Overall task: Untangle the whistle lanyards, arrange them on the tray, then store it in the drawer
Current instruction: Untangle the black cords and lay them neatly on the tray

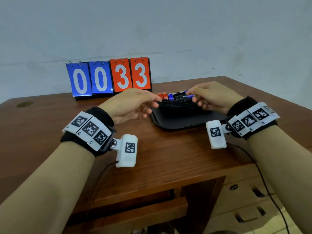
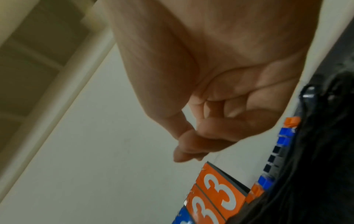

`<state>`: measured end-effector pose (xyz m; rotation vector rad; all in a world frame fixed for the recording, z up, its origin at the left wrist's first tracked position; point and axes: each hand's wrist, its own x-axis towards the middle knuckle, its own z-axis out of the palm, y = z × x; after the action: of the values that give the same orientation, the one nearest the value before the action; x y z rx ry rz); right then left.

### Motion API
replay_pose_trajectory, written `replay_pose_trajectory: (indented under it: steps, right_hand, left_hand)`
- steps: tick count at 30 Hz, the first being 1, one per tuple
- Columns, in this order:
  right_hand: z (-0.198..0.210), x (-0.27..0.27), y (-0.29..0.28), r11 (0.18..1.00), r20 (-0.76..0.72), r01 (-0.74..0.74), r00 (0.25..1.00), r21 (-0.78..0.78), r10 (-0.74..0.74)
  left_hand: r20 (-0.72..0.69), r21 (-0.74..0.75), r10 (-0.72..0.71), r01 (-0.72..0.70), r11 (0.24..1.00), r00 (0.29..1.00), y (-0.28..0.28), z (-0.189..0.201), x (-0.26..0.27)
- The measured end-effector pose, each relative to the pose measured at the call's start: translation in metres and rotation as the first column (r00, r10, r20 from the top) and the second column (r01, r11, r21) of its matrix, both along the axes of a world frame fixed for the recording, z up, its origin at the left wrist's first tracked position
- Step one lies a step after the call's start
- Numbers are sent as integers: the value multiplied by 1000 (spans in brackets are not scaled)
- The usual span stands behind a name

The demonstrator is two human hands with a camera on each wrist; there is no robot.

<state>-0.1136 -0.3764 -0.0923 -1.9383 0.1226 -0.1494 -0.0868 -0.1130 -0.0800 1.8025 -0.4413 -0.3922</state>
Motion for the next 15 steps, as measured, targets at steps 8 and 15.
replay_pose_trajectory:
  steps: [8,15]
  right_hand:
    - [14,-47,73,980,5,-148,989,-133,150]
    - [9,-83,135,948,-11,-250,967,-199,253]
  left_hand:
    - [187,185,26,-61,981,982,49,13,-64]
    - [308,313,72,-172,934,949,102,12,-125]
